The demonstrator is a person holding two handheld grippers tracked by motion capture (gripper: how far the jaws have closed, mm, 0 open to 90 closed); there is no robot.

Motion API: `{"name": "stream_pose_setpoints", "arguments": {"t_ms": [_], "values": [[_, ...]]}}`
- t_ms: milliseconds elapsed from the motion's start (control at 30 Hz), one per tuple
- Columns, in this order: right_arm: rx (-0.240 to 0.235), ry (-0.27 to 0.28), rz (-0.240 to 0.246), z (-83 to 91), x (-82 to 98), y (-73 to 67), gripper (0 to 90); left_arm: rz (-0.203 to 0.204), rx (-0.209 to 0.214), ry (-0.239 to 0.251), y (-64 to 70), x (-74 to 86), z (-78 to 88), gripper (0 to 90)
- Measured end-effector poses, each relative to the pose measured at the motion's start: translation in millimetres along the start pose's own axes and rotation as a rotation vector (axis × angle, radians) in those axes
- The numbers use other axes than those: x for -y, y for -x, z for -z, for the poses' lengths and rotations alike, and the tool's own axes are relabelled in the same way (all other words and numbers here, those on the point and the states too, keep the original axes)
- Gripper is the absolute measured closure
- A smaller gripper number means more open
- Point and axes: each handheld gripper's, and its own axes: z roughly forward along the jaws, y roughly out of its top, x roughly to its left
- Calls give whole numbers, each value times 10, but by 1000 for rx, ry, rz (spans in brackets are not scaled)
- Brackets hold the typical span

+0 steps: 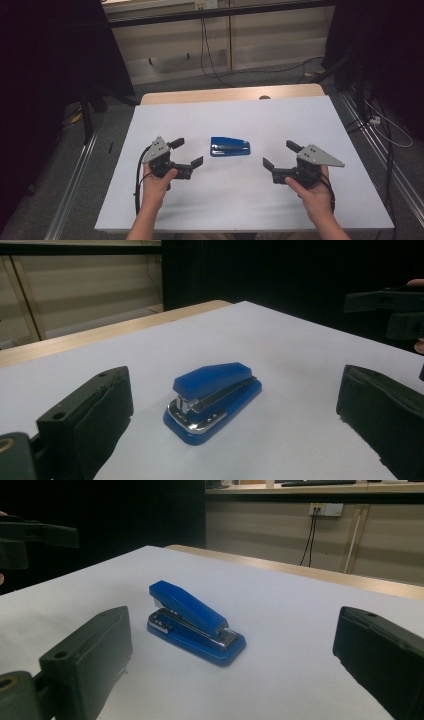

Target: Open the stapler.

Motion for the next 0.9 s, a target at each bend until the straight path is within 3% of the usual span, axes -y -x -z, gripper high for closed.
{"name": "stream_pose_setpoints", "arguments": {"t_ms": [267,400,600,900], "values": [[-23,-18,16,-110,-49,-67,33,12,6,-16,-48,-15,-96,17],[-36,-21,19,-206,-91,-106,34,-7,11,-40,-46,-1,-194,17],[-57,-28,28,-308,-112,-164,37,5,20,-36,-60,-17,-237,19],[-57,-43,28,-414,-102,-173,47,17,-8,-44,-129,-9,-267,23]]}}
